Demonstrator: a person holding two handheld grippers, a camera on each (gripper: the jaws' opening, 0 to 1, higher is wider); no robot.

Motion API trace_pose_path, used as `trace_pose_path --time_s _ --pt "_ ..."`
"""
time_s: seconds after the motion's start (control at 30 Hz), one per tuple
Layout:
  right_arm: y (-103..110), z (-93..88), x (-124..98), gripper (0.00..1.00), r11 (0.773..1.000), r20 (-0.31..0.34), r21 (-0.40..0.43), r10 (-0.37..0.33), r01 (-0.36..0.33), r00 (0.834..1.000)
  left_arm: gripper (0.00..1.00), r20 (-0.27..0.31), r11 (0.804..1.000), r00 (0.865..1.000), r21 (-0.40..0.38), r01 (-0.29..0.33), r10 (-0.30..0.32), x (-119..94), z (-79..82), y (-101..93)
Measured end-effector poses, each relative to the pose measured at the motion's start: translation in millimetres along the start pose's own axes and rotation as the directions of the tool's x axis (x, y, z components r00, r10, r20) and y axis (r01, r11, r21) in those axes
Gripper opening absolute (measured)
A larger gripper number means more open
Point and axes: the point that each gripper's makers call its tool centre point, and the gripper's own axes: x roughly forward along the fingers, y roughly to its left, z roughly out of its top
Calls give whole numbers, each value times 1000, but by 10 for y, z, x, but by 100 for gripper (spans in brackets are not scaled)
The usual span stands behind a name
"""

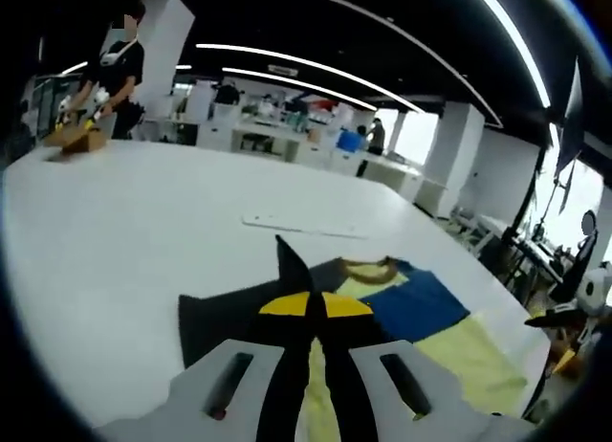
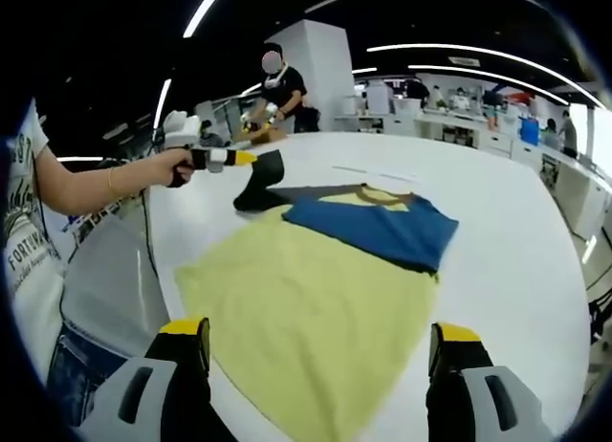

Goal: Fold the garment on the visible template until the final outline fits inside the template.

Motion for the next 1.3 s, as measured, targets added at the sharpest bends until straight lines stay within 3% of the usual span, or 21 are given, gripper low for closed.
trace_pose_path --time_s 0.4,0.77,1.3 --pt "-15 -52 -2 94 1000 -12 3 0 0 1000 0 20 996 996 5 89 -89 203 54 -468" --pt "-28 -105 -6 94 1000 -18 15 -5 5 1000 0 17 987 987 -7 158 -158 374 -14 -851" --pt "-94 -105 -7 94 1000 -20 15 -18 18 1000 0 -4 974 974 -37 224 -224 728 -91 -1256"
